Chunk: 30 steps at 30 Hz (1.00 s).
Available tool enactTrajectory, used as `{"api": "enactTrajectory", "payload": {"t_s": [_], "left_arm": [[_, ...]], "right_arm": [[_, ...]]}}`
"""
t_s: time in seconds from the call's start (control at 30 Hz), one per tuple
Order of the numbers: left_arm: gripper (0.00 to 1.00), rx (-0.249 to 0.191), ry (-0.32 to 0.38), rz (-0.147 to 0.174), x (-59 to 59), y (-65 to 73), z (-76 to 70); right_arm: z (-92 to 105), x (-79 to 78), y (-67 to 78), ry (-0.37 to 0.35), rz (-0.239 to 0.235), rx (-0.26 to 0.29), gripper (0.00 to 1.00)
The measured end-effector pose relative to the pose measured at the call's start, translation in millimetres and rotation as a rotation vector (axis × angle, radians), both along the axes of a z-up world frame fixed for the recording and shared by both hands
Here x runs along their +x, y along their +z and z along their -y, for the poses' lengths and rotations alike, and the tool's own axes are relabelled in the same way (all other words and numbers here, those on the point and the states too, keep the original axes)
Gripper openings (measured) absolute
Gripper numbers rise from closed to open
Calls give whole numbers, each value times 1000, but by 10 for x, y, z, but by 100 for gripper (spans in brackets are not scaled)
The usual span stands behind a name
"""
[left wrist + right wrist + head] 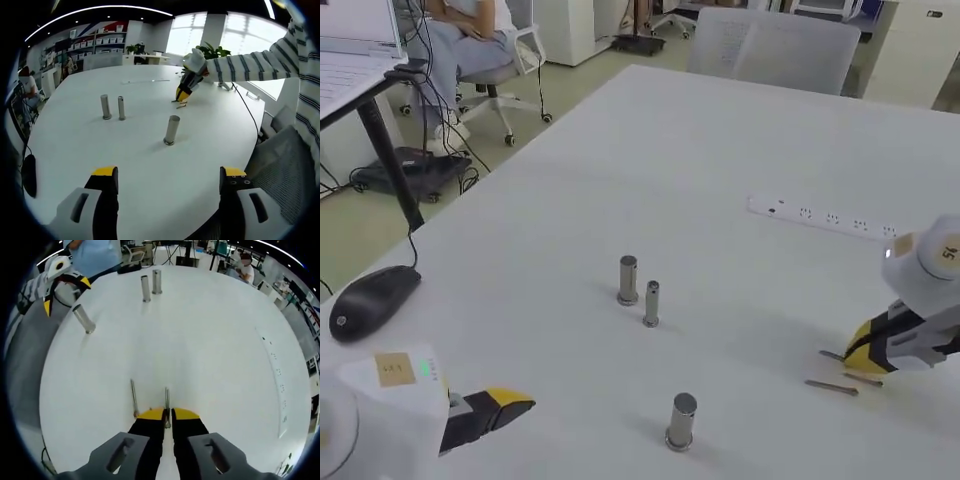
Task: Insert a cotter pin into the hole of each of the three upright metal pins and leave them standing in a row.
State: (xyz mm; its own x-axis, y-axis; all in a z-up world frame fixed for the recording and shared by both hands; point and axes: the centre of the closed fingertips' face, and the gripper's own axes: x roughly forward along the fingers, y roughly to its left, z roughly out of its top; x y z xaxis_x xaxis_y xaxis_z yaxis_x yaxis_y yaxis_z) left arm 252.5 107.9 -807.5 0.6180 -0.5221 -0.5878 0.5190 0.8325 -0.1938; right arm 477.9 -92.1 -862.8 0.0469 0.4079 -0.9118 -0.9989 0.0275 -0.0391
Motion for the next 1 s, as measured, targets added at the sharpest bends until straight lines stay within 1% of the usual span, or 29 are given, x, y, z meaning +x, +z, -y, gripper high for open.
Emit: {"api": "enactTrajectory", "payload": {"t_s": [0.1, 0.27, 0.4, 0.57, 0.67, 1.0], "left_arm": [[82, 0, 2, 2, -3, 3, -5], [81, 0, 14, 2, -6, 5, -32], [81, 0, 13, 3, -10, 3, -32], [81, -1, 16, 6, 2, 1, -31], [81, -5, 17, 7, 6, 10, -26], [81, -5, 17, 5, -9, 1, -29]], "right_arm": [[8, 5, -3, -13, -6, -3, 6], [5, 4, -10, -14, -12, -10, 6], [3, 2, -13, -7, -8, -18, 5], [9, 1, -12, -21, -12, -21, 4], [11, -1, -10, -9, -6, -24, 3], [14, -4, -7, -11, -2, -38, 3]]}}
